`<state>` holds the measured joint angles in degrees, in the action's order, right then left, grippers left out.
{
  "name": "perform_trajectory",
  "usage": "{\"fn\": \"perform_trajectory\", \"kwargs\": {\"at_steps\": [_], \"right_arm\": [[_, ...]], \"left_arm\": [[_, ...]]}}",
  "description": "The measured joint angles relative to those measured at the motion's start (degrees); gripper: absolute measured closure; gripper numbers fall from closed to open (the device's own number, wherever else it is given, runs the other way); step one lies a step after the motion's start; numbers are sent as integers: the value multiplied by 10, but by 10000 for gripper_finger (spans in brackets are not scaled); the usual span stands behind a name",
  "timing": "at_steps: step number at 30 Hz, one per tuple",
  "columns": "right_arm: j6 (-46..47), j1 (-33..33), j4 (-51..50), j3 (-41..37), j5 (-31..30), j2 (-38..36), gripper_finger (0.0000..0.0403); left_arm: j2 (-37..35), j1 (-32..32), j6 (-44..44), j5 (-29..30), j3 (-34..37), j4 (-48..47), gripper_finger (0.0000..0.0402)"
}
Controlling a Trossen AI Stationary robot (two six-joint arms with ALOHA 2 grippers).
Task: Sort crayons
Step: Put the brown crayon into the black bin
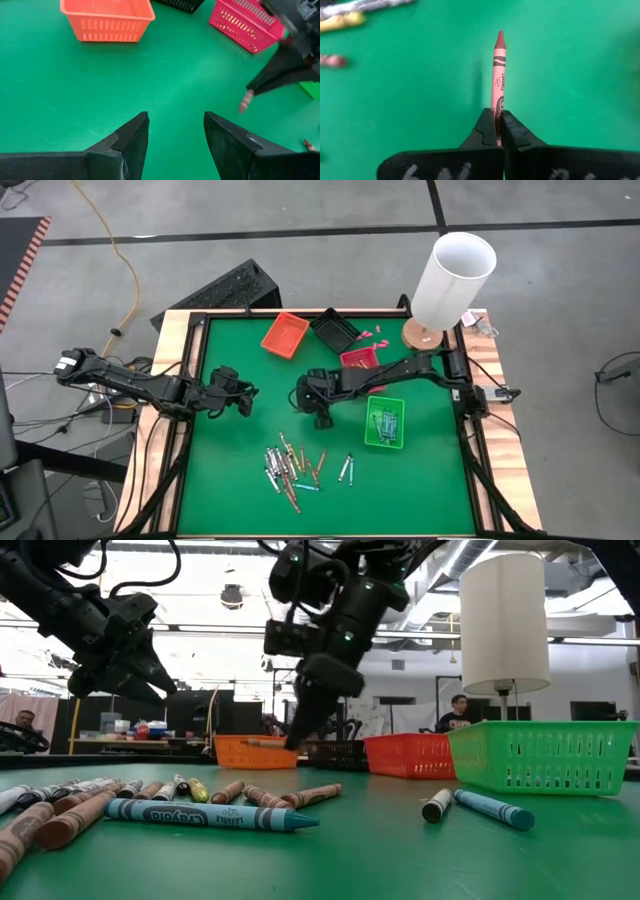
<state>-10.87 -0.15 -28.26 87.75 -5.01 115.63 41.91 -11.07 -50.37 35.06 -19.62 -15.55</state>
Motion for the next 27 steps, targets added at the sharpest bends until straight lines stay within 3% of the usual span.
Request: {"fn": "perform_trajectory", "kwargs": {"at_steps": [9, 14, 27], "right_arm": [[14, -44, 14, 43, -116, -1, 401], [9, -83, 31, 64, -121, -1, 401], [63, -185, 211, 68, -117, -1, 400]], "left_arm": [[0, 0, 22, 0, 0, 0, 221], [0, 0, 31, 26, 0, 0, 221], [0, 0, 41, 93, 0, 0, 221]]}}
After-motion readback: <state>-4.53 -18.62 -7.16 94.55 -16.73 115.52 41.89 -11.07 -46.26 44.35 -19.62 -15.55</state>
